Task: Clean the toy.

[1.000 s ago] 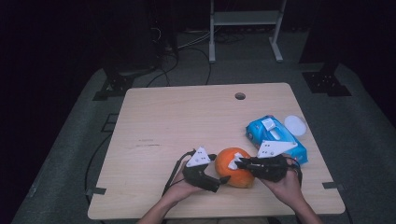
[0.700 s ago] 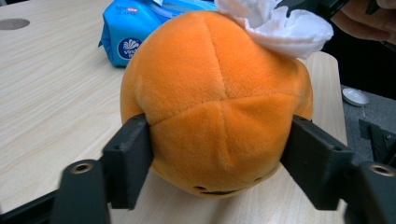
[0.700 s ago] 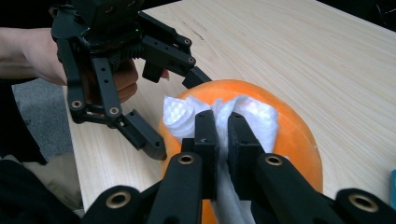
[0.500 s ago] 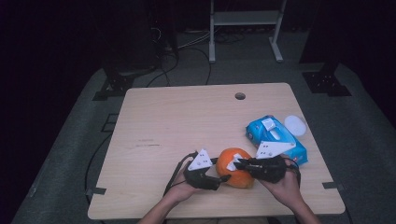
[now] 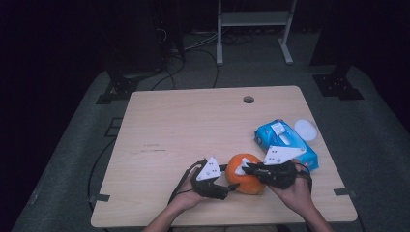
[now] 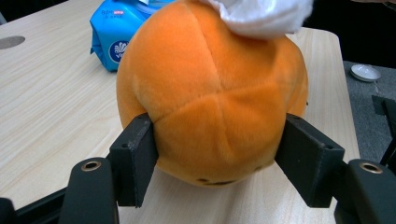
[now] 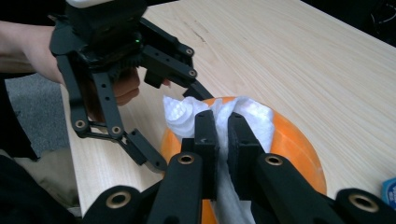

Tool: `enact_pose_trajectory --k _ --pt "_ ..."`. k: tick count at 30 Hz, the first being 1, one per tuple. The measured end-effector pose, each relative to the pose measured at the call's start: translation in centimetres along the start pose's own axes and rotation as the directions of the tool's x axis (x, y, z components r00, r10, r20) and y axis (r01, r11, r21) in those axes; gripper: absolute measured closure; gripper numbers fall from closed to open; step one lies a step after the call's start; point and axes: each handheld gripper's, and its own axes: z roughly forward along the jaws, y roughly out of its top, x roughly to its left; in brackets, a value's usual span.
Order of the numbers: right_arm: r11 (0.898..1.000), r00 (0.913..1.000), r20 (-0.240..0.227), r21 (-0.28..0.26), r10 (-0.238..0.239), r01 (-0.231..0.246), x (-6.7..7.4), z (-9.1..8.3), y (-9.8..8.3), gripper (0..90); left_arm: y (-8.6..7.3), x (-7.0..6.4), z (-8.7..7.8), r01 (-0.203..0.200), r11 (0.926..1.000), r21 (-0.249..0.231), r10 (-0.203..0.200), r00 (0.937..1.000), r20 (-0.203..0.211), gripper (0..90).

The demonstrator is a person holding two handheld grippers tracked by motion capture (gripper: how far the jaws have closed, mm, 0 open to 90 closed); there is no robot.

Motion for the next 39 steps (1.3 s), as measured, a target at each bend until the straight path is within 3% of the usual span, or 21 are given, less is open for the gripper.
enact_pose_trajectory --k 5,7,10,11,14,18,27,30,33,39 --pt "1.0 0.9992 0.035 -0.001 0.021 -0.021 -0.7 -0.7 -0.4 83.6 -0.3 0.1 0.3 0.017 0.9996 0.021 -0.017 0.9999 0.003 34.5" --pt "0.999 0.9988 0.029 -0.009 0.039 -0.039 -0.9 -0.8 -0.5 83.6 -0.1 0.0 0.4 0.048 0.9988 0.01 -0.048 0.9988 0.0 27.8" --pt "0.999 0.999 0.013 -0.012 0.042 -0.041 -0.8 -0.5 -0.6 83.6 0.3 -0.2 0.3 0.051 0.9984 -0.022 -0.052 0.9986 -0.01 17.7" --pt "0.999 0.9988 0.002 -0.009 0.049 -0.049 -0.6 -0.4 -0.5 83.6 0.7 -0.4 0.2 0.048 0.9973 -0.056 -0.049 0.9984 -0.027 15.3" --pt "0.999 0.9989 -0.026 -0.009 0.04 -0.04 0.1 0.3 -0.2 83.6 0.6 -0.5 0.3 0.034 0.9985 -0.043 -0.036 0.9978 -0.056 16.7" --pt "1.0 0.9999 -0.008 0.007 -0.013 0.013 0.8 0.6 0.2 83.6 0.4 -0.4 0.0 0.014 0.9992 -0.037 -0.016 0.9983 -0.056 28.8" --pt "0.998 0.997 0.041 -0.001 0.065 -0.065 -1.6 -1.1 -1.0 83.6 0.2 -0.2 0.1 0.04 0.9981 -0.047 -0.042 0.998 -0.048 28.7" --pt "0.995 0.9949 0.027 -0.006 0.097 -0.097 -1.8 -0.8 -1.4 83.6 0.4 -0.2 0.2 0.075 0.9965 -0.038 -0.076 0.9964 -0.037 22.4" --pt "0.996 0.9958 0.028 -0.008 0.087 -0.087 -1.7 -0.4 -1.3 83.5 1.1 0.0 0.3 0.093 0.9954 -0.024 -0.094 0.995 -0.034 16.4" --pt "0.995 0.9949 0.026 -0.011 0.097 -0.097 -1.7 -0.5 -1.3 83.6 1.5 0.3 0.7 0.079 0.9968 -0.013 -0.08 0.9955 -0.052 25.8"
